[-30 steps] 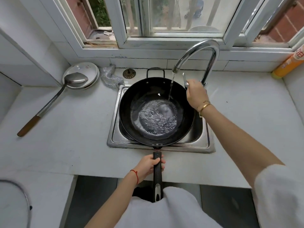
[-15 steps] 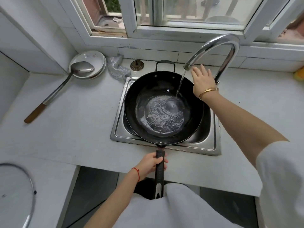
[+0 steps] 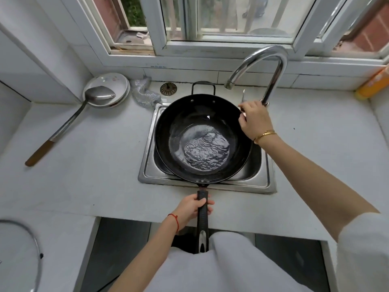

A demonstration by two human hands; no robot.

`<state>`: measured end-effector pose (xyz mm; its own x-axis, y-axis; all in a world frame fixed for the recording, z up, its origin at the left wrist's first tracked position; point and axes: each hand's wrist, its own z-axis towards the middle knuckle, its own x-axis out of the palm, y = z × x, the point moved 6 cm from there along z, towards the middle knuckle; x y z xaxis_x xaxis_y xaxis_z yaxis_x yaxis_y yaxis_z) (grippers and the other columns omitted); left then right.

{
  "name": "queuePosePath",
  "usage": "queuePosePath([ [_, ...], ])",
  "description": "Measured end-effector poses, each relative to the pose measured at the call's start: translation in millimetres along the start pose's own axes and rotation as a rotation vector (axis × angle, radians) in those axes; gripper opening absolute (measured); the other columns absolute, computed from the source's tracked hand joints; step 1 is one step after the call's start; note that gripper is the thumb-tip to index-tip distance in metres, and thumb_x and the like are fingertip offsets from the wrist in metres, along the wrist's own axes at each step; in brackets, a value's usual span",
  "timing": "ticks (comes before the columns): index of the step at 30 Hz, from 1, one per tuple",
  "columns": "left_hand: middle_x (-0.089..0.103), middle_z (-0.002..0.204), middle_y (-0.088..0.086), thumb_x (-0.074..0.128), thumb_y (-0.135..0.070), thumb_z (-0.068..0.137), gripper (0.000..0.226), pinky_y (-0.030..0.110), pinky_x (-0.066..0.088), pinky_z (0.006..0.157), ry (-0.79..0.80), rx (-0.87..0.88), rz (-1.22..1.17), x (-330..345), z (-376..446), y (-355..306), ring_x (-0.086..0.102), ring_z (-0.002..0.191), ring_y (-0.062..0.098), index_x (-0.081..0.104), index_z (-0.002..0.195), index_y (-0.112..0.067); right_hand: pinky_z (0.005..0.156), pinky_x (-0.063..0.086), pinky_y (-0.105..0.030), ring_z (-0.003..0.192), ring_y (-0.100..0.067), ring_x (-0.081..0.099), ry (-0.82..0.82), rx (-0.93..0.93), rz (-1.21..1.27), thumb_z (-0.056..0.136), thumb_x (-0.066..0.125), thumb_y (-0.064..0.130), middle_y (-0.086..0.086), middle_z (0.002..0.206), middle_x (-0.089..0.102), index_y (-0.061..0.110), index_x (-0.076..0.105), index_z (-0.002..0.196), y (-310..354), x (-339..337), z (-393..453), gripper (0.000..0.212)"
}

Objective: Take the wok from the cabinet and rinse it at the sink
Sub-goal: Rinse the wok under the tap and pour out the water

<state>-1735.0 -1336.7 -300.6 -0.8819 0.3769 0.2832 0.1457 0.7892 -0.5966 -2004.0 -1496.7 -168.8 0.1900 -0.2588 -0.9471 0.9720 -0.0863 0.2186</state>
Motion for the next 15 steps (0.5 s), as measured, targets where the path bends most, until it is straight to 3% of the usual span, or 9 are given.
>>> queuePosePath([
  [2, 0.069, 0.106, 0.013, 0.047, -0.004, 0.098, 0.026, 0.028, 0.058, 0.078, -0.021, 0.0, 0.006, -2, -1, -1, 0.068, 0.085, 0.022, 0.054, 0.123, 0.003, 0.076, 0.046, -0.039, 0.087, -0.033, 0.06, 0.023, 0.107, 0.081, 0.091, 0.049, 0.017, -0.014, 0.09, 0.065, 0.005, 0.062, 0.089, 11, -4, -30, 0.017],
  [5, 0.067, 0.11, 0.014, 0.049, -0.003, 0.097, 0.025, 0.025, 0.058, 0.075, -0.054, 0.015, 0.023, -6, -2, -3, 0.066, 0.094, 0.026, 0.054, 0.121, 0.003, 0.058, 0.04, -0.036, 0.067, -0.031, 0.055, 0.204, 0.257, 0.19, 0.093, 0.047, 0.021, -0.009, 0.07, 0.055, 0.009, 0.05, 0.071, 31, 1, -86, 0.026],
  [11, 0.07, 0.107, 0.013, 0.053, -0.008, 0.096, 0.022, 0.03, 0.056, 0.085, -0.09, 0.013, 0.044, -7, -3, 1, 0.069, 0.094, 0.024, 0.057, 0.117, -0.005, 0.071, 0.049, -0.038, 0.078, -0.03, 0.061, 0.74, 0.395, 0.251, 0.093, 0.049, 0.039, -0.012, 0.076, 0.064, 0.002, 0.066, 0.081, 84, 40, -192, 0.042],
  [13, 0.071, 0.109, 0.014, 0.055, -0.011, 0.095, 0.022, 0.029, 0.056, 0.084, -0.098, 0.009, 0.06, -7, -2, 2, 0.069, 0.097, 0.025, 0.06, 0.116, -0.006, 0.066, 0.046, -0.035, 0.071, -0.028, 0.057, 0.835, 0.443, 0.339, 0.091, 0.051, 0.043, -0.007, 0.068, 0.061, 0.009, 0.06, 0.067, 100, 49, -214, 0.043],
  [15, 0.071, 0.107, 0.014, 0.058, -0.012, 0.094, 0.022, 0.028, 0.056, 0.08, -0.121, 0.004, 0.062, -8, -2, 4, 0.068, 0.095, 0.025, 0.062, 0.114, -0.006, 0.071, 0.05, -0.035, 0.072, -0.026, 0.06, 0.896, 0.479, 0.434, 0.092, 0.051, 0.043, -0.012, 0.078, 0.069, 0.012, 0.059, 0.072, 117, 56, -229, 0.038],
])
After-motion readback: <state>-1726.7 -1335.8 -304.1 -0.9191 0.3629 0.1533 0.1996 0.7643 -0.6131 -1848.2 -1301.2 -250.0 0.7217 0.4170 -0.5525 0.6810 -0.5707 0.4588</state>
